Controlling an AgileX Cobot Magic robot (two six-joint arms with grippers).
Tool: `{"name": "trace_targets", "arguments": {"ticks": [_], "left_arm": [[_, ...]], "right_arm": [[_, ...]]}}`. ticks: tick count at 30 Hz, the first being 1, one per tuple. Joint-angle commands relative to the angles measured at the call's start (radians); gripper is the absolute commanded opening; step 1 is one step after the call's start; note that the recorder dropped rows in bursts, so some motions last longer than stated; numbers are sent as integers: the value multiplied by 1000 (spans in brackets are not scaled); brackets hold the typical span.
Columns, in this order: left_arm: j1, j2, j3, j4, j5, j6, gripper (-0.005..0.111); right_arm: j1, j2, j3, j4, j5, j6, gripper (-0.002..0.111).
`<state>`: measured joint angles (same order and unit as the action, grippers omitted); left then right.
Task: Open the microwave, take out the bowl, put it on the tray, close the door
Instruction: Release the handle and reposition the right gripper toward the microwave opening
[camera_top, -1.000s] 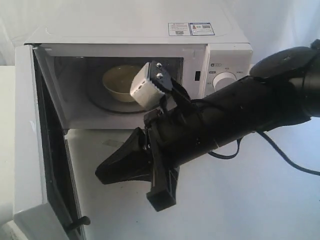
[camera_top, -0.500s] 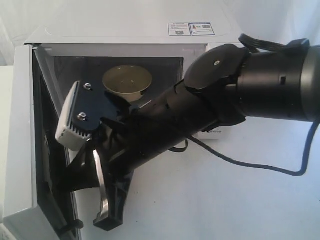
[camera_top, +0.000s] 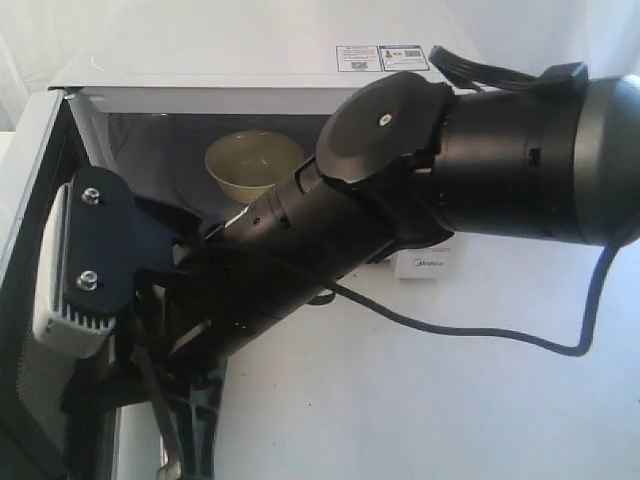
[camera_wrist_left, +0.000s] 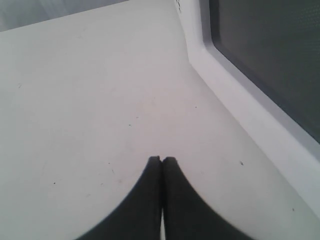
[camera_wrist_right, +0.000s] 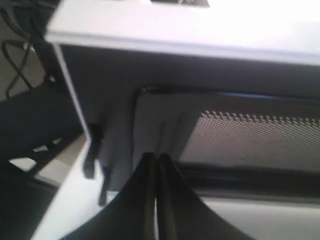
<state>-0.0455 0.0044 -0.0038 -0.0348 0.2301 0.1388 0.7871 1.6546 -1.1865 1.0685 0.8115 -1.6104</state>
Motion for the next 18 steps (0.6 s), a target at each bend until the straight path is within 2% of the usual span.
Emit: {"name": "trace_targets", "arguments": {"ticks": [1, 6, 13, 18], "left_arm": [[-1, -4, 4, -8, 2, -5, 0], [-1, -4, 4, -8, 2, -5, 0], [-1, -4, 4, -8, 2, -5, 0], [-1, -4, 4, -8, 2, -4, 0]], "right_arm": [[-1, 3, -5, -271, -202, 170, 0], [-1, 38, -5, -726, -416, 459, 0], [-1, 170, -53, -1342, -433, 884, 0], [1, 254, -100, -1883, -378, 1421, 0]]}}
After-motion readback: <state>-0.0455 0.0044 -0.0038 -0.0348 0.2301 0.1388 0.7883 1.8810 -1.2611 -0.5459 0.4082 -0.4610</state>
